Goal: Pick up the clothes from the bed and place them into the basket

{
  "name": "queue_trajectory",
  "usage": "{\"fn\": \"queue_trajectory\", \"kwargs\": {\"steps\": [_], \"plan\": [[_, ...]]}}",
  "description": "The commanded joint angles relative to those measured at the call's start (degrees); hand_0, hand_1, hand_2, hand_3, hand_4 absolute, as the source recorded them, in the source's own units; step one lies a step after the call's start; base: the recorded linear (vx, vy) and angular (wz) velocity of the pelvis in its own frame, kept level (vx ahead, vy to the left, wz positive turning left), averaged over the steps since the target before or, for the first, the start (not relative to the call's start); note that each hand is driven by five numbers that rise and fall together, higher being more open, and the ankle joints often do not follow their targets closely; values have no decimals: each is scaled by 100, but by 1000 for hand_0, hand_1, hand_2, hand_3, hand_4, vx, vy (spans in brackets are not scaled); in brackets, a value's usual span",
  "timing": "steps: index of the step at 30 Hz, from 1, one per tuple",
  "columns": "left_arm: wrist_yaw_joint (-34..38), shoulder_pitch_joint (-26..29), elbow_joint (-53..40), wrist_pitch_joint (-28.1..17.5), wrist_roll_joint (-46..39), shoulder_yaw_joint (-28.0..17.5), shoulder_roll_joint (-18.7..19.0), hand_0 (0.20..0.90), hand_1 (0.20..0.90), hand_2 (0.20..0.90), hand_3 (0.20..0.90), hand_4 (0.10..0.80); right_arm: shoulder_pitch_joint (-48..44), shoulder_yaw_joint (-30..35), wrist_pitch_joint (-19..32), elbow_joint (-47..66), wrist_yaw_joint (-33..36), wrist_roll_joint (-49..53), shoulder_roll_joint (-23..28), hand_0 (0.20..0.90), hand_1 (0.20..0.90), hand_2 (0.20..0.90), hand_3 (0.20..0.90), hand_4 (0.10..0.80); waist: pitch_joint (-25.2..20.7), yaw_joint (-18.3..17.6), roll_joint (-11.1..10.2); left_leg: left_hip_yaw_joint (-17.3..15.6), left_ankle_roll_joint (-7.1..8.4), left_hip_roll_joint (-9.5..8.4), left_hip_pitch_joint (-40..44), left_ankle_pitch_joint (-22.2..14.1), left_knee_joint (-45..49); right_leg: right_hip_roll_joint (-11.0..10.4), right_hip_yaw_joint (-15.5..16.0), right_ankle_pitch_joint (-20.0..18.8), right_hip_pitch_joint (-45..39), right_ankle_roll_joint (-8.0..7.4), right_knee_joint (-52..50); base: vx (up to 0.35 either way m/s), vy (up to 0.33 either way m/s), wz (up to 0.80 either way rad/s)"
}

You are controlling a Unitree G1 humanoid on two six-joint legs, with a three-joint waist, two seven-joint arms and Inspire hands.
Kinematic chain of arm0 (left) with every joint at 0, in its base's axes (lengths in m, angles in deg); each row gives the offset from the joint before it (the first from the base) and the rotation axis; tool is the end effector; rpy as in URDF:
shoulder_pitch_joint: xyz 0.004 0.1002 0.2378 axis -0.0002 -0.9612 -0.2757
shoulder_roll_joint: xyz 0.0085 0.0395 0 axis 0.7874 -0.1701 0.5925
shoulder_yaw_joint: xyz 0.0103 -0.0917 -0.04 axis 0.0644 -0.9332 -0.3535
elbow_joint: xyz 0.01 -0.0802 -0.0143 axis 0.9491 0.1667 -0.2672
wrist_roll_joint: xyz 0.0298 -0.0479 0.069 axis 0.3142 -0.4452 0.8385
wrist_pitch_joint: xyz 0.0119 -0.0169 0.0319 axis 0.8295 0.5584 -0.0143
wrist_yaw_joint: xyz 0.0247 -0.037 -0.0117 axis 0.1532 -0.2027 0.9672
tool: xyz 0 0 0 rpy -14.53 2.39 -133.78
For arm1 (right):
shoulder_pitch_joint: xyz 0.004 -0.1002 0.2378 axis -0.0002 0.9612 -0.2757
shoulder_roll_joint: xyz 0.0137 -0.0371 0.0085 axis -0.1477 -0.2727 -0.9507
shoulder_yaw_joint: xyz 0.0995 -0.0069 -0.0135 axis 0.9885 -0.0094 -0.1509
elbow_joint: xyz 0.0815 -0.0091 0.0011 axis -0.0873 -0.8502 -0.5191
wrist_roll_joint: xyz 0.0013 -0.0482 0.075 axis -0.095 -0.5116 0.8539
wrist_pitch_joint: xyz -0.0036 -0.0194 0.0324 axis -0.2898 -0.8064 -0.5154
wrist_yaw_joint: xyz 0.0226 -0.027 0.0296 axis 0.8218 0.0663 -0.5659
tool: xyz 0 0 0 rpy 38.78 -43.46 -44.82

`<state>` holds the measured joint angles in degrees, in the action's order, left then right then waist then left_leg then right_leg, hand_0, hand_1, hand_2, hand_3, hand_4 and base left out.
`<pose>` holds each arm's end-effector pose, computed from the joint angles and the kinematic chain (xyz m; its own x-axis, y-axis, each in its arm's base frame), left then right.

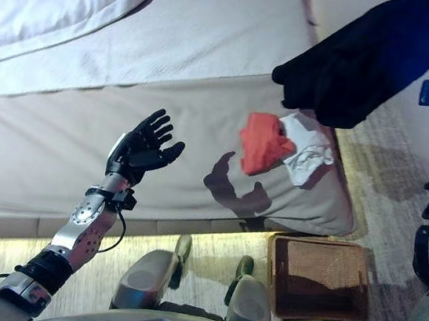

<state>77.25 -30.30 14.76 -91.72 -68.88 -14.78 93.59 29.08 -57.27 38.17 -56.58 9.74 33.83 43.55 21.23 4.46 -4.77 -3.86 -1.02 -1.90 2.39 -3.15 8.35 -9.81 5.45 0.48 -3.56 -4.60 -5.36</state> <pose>0.2052 0.2037 0.0211 0.9962 -0.0813 -0.0301 0.0738 0.9777 -0.1966 0.2847 -0.3365 0.2545 0.8692 -0.3508 0.3485 0.4765 0.7828 -0.4003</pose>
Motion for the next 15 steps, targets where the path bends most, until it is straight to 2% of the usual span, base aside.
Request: {"fn": "queue_trajectory", "kwargs": {"steps": [1,2,3,4,6,7,11,15], "plan": [[-208,-402,0,-463,35,40,24,900,900,900,900,800,361,109,702,507,318,212,551,300,300,300,200,100,-1272,-240,-4,-28,23,278,102,-460,-254,-134,-2,-725,297,-407,-93,-67,-14,-56],[-132,-440,-18,-477,45,-35,57,900,900,900,900,800,385,159,710,582,343,206,509,300,300,300,200,100,-1286,-230,16,-171,29,307,161,-400,-404,-127,160,-774,377,-434,-147,-148,29,-74],[-7,-465,-37,-510,42,-153,95,900,900,900,900,800,325,147,742,596,329,246,494,300,300,300,200,100,-1307,-194,66,-383,30,388,198,-269,-611,-48,425,-603,400,-412,-282,-183,34,-91],[69,-439,-57,-445,-12,-270,150,900,900,900,900,800,299,165,748,563,309,327,561,300,300,300,200,100,-1365,-194,66,-513,17,404,181,-208,-707,88,552,-411,331,-356,-171,-158,7,-124],[113,-367,-67,-288,12,-391,136,900,900,900,900,800,493,353,776,517,296,318,683,300,300,300,200,100,-1446,-225,30,-519,62,397,139,-116,-847,71,574,-620,363,-357,22,-86,-75,-114],[108,-334,-49,-263,54,-413,129,900,900,900,900,800,578,427,793,505,323,319,703,300,300,300,200,100,-1448,-242,31,-529,77,428,154,-92,-903,99,553,-589,373,-352,51,-57,-115,-54],[-7,-266,338,-298,-7,-451,34,900,900,900,900,800,952,644,708,522,232,456,825,300,300,300,200,100,-1488,-420,-3,-630,138,553,333,-19,-1177,219,406,-471,324,-364,345,-13,-87,-14],[-144,-342,437,-390,151,-446,-146,900,900,900,900,800,1765,1056,616,794,29,411,608,300,300,300,200,100,-1535,-593,-25,-785,188,622,449,-22,-1250,345,229,-372,188,-267,613,21,-65,-20]]}}
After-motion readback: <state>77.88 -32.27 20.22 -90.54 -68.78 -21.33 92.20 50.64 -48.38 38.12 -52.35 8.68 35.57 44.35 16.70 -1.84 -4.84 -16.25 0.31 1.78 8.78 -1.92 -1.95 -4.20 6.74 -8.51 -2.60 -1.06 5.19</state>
